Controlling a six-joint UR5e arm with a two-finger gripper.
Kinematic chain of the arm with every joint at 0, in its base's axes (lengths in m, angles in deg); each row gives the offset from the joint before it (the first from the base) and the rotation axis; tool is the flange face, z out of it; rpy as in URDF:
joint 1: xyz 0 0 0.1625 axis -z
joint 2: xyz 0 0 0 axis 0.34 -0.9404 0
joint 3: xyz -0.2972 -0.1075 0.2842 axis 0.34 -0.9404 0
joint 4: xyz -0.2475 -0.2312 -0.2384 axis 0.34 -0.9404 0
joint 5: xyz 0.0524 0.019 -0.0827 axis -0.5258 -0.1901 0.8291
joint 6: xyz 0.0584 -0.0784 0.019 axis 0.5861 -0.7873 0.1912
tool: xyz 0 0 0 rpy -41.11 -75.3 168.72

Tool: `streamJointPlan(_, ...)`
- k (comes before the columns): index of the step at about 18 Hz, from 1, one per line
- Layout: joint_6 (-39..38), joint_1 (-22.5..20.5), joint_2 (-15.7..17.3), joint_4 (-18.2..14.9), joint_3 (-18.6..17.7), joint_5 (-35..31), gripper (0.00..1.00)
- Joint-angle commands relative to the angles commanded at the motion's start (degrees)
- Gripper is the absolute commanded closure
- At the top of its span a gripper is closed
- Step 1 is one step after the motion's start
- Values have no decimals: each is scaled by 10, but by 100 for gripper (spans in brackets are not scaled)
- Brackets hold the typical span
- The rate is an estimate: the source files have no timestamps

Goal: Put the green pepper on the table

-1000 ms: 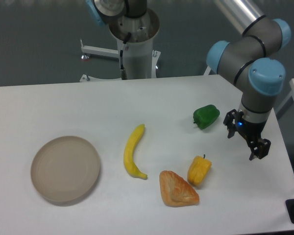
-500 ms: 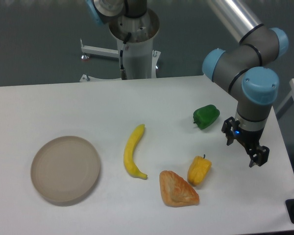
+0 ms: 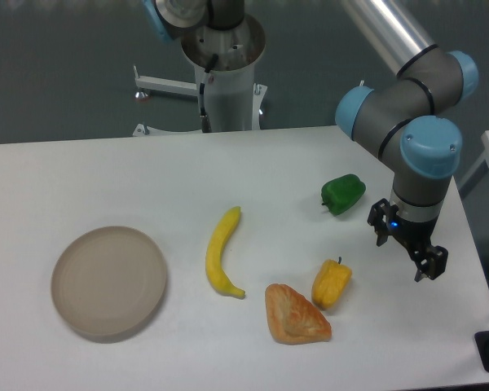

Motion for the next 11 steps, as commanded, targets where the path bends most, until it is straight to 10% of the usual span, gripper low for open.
streamJointPlan(11,3,0,-1,1,-3,1,0)
